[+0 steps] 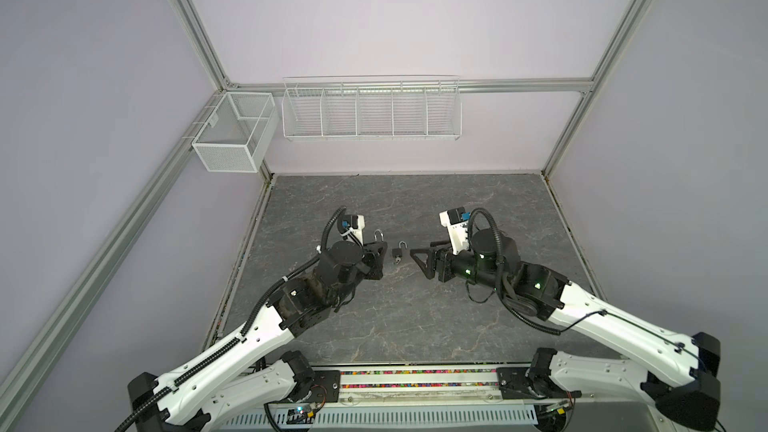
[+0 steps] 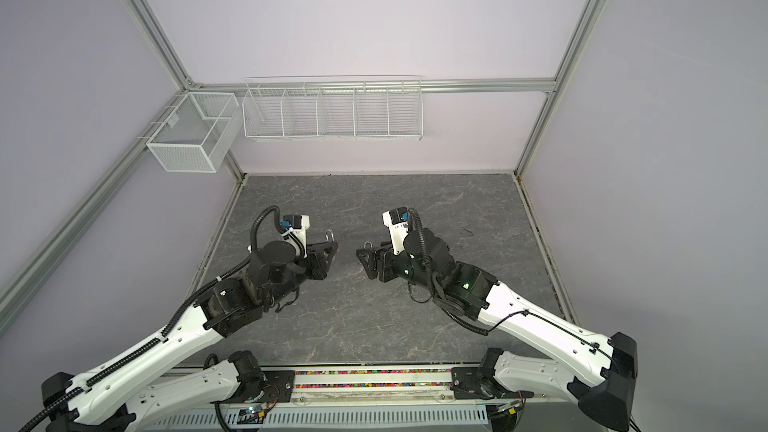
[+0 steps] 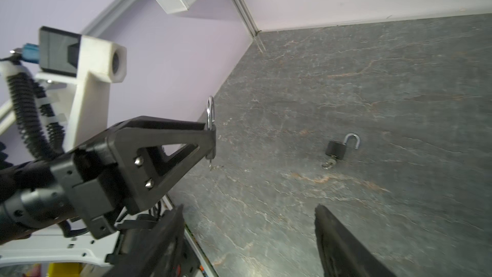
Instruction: Unlock with the key
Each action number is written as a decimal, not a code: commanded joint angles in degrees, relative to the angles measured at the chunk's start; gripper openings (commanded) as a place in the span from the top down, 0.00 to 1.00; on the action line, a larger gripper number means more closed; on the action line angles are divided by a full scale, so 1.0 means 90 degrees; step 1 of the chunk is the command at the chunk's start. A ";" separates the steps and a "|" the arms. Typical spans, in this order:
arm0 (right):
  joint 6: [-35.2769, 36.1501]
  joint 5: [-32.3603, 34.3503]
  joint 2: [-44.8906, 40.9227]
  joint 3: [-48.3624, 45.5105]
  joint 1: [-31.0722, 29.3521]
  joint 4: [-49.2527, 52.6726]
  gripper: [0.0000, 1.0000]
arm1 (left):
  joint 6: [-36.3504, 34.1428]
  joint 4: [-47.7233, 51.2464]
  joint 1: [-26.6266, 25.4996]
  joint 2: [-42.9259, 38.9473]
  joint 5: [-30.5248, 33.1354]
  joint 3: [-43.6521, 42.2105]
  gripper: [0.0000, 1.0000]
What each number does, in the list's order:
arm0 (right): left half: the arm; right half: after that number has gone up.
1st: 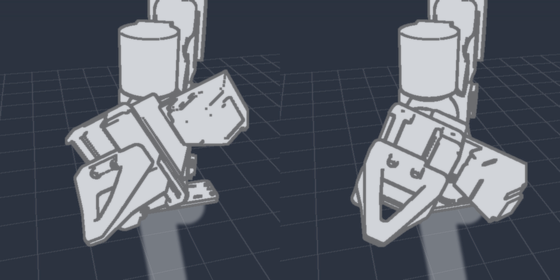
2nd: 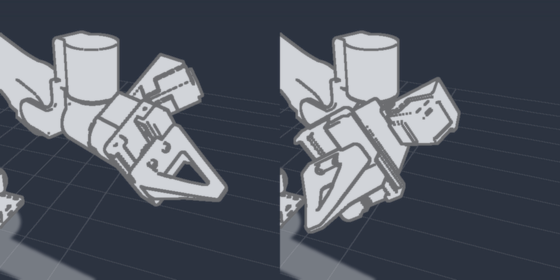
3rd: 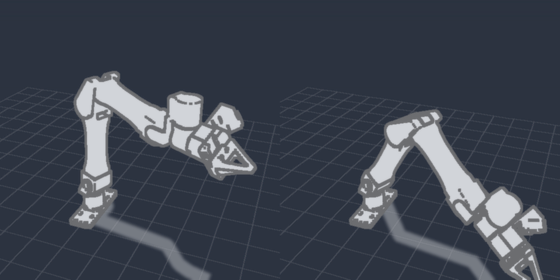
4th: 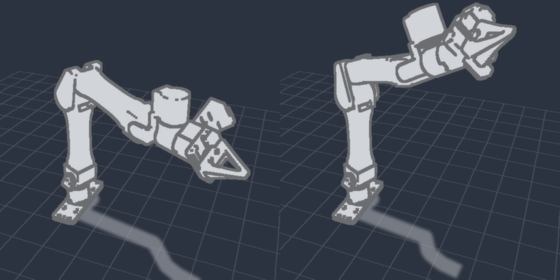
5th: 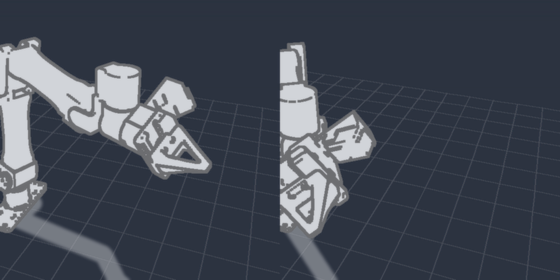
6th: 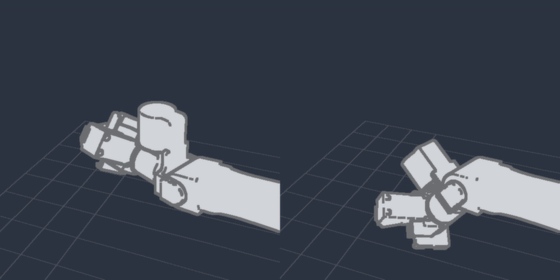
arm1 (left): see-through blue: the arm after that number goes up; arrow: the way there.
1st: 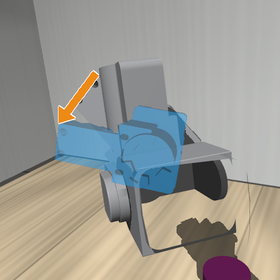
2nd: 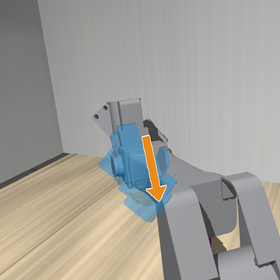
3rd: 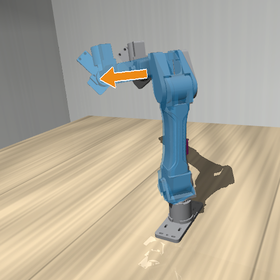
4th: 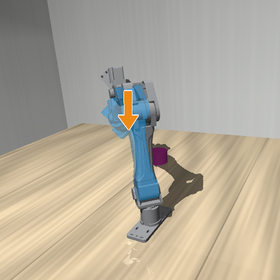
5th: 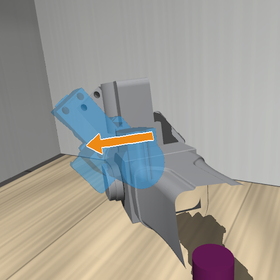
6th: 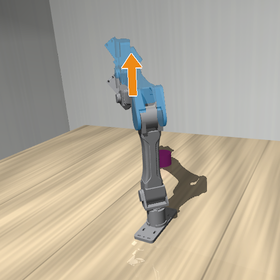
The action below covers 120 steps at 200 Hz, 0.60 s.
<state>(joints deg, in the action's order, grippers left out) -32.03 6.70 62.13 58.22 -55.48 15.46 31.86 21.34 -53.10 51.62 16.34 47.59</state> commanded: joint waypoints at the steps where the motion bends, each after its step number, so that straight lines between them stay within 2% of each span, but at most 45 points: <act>1: 0.0515 0.0299 -0.0120 0.0076 0.0074 0.1108 0.17 | -0.0769 -0.0800 -0.0262 -0.0069 -0.0278 -0.0491 1.00; 22: 0.0707 0.0345 -0.0174 0.0203 0.0114 0.1616 0.14 | -0.1051 -0.1364 -0.0487 0.0057 -0.0291 -0.0951 1.00; 45: 0.0858 0.0398 -0.0204 0.0354 0.0158 0.2078 0.08 | -0.1450 -0.2425 -0.0755 0.0124 -0.0539 -0.1537 1.00; 69: 0.0917 0.0356 -0.0114 0.0496 0.0200 0.2366 0.07 | -0.1650 -0.3413 -0.0916 0.0224 -0.0558 -0.2057 1.00; 120: 0.1199 0.0034 0.0637 0.1150 0.0245 0.2676 0.05 | -0.1913 -0.4002 -0.0965 0.0709 -0.0594 -0.2277 1.00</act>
<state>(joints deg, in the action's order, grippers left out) -23.79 8.05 64.31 65.65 -53.69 36.64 17.52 -7.18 -61.23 56.88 11.44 27.11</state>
